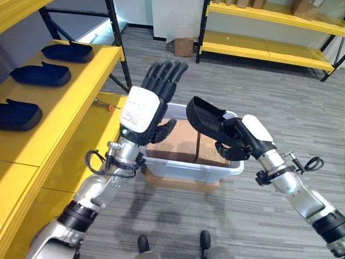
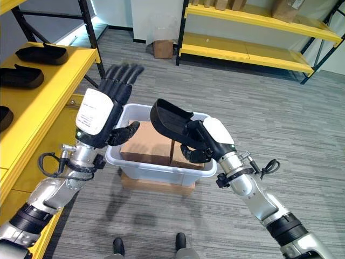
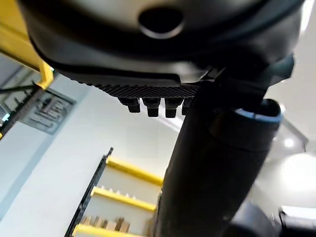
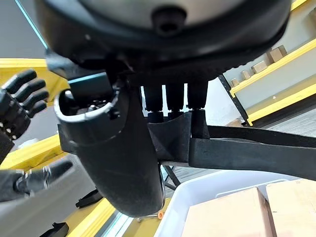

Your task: Move parts from the plastic box to the shelf.

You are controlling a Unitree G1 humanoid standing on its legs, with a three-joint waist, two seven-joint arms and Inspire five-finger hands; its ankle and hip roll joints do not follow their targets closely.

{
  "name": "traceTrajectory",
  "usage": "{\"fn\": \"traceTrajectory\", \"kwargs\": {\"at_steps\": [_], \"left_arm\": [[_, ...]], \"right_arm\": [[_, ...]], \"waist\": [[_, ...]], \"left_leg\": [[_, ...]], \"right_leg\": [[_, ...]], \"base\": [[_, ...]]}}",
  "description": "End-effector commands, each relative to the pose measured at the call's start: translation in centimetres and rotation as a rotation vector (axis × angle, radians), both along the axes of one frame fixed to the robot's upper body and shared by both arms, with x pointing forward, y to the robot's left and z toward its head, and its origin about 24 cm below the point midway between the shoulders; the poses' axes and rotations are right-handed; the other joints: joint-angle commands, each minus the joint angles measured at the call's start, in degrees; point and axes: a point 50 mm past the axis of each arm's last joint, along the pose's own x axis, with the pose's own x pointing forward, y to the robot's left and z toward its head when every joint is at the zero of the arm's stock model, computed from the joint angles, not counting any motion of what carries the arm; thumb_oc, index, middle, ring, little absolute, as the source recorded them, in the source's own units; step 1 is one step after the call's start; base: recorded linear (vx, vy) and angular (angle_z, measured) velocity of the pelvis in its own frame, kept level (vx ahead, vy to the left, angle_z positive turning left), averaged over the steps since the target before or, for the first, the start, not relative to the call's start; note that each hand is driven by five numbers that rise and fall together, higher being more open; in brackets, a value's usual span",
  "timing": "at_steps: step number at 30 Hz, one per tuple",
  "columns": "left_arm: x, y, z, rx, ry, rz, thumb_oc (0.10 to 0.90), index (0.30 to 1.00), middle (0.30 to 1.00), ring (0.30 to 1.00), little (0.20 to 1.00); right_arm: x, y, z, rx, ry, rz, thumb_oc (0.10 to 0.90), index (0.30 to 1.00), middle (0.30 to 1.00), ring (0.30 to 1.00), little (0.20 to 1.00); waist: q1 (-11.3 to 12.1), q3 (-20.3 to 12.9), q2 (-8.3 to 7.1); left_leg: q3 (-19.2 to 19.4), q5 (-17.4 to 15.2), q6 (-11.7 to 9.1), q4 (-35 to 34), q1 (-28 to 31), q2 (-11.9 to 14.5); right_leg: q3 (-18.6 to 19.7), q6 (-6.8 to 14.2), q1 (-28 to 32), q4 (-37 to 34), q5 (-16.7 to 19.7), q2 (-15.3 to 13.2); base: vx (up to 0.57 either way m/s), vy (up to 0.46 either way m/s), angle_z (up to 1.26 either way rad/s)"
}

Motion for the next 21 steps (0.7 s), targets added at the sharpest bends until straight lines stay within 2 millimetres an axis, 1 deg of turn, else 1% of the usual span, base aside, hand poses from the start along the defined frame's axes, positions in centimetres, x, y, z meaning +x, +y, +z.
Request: {"fn": "traceTrajectory", "kwargs": {"at_steps": [1, 6, 7, 8, 9, 10, 11, 14, 21], "left_arm": [[0.4, -1.0, 2.4, -0.014, -0.115, -0.061, 0.9, 1.0, 1.0, 1.0, 1.0], [0.5, -1.7, 2.9, -0.024, -0.133, -0.089, 0.9, 1.0, 1.0, 1.0, 1.0], [0.5, -1.9, 3.0, -0.022, -0.138, -0.098, 0.9, 1.0, 1.0, 1.0, 1.0], [0.5, -1.9, 3.0, -0.023, -0.137, -0.098, 0.9, 1.0, 1.0, 1.0, 1.0], [0.5, -2.3, 3.3, -0.018, -0.15, -0.11, 0.9, 1.0, 1.0, 1.0, 1.0], [0.5, -2.5, 3.4, -0.017, -0.153, -0.117, 0.9, 1.0, 1.0, 1.0, 1.0], [0.6, -2.5, 3.4, -0.016, -0.155, -0.117, 0.9, 1.0, 1.0, 1.0, 1.0], [0.6, -3.3, 4.2, -0.007, -0.191, -0.147, 0.9, 1.0, 1.0, 1.0, 1.0], [0.4, -4.8, 5.4, -0.004, -0.243, -0.205, 0.9, 1.0, 1.0, 1.0, 1.0]], "right_arm": [[0.9, 0.2, 8.4, 0.051, -0.364, 0.039, 0.4, 0.3, 0.3, 0.3, 0.3], [1.0, 0.7, 8.6, 0.043, -0.369, 0.057, 0.4, 0.3, 0.3, 0.3, 0.3], [1.1, 0.8, 8.7, 0.042, -0.371, 0.06, 0.4, 0.3, 0.3, 0.3, 0.3], [1.1, 0.8, 8.7, 0.042, -0.371, 0.06, 0.4, 0.3, 0.3, 0.3, 0.3], [1.1, 1.0, 8.7, 0.042, -0.371, 0.067, 0.4, 0.3, 0.3, 0.3, 0.3], [1.1, 1.1, 8.7, 0.042, -0.372, 0.071, 0.4, 0.3, 0.3, 0.3, 0.3], [1.1, 1.1, 8.7, 0.042, -0.374, 0.071, 0.4, 0.3, 0.3, 0.3, 0.3], [1.2, 1.6, 8.8, 0.036, -0.377, 0.09, 0.4, 0.3, 0.3, 0.3, 0.3], [1.4, 2.3, 8.8, 0.026, -0.369, 0.114, 0.4, 0.3, 0.3, 0.3, 0.3]], "waist": [[0.51, -4.27, 0.31], [0.37, -4.38, 0.27], [0.35, -4.28, 0.24], [0.34, -4.35, 0.26], [0.36, -4.26, 0.2], [0.31, -4.36, 0.22], [0.35, -4.25, 0.19], [0.21, -4.18, 0.23], [-0.03, -4.18, 0.27]], "left_leg": [[-0.62, -5.07, -2.99, -0.4, 4.57, 3.33], [-0.72, -5.19, -2.91, -0.4, 4.7, 3.28], [-0.7, -4.71, -2.82, -0.4, 4.49, 3.28], [-0.74, -5.22, -2.9, -0.4, 4.71, 3.28], [-0.69, -4.75, -2.81, -0.4, 4.48, 3.29], [-0.71, -5.29, -2.88, -0.4, 4.69, 3.3], [-0.67, -4.75, -2.8, -0.4, 4.41, 3.29], [-0.62, -4.75, -2.77, -0.4, 4.4, 3.31], [-0.61, -4.78, -2.73, -0.4, 4.35, 3.24]], "right_leg": [[-0.23, 3.32, 1.31, 5.54, -5.2, -3.46], [-0.2, 3.29, 1.33, 5.53, -5.21, -3.5], [-0.17, 3.18, 1.07, 5.59, -4.81, -3.5], [-0.2, 3.29, 1.33, 5.52, -5.21, -3.51], [-0.15, 3.22, 1.08, 5.57, -4.82, -3.49], [-0.16, 3.34, 1.32, 5.5, -5.23, -3.5], [-0.11, 3.23, 0.99, 5.58, -4.8, -3.49], [0.04, 3.2, 0.98, 5.57, -4.82, -3.47], [0.32, 3.23, 0.91, 5.57, -4.8, -3.52]], "base": [[0.0, 0.0, 0.0], [0.0, 0.0, 0.0], [0.0, 0.0, 0.0], [0.0, 0.0, 0.0], [0.04, 0.005, 0.0], [0.0, 0.0, 0.0], [0.0, 0.0, 0.0], [0.0, 0.0, 0.0], [0.0, 0.0, 0.0]]}}
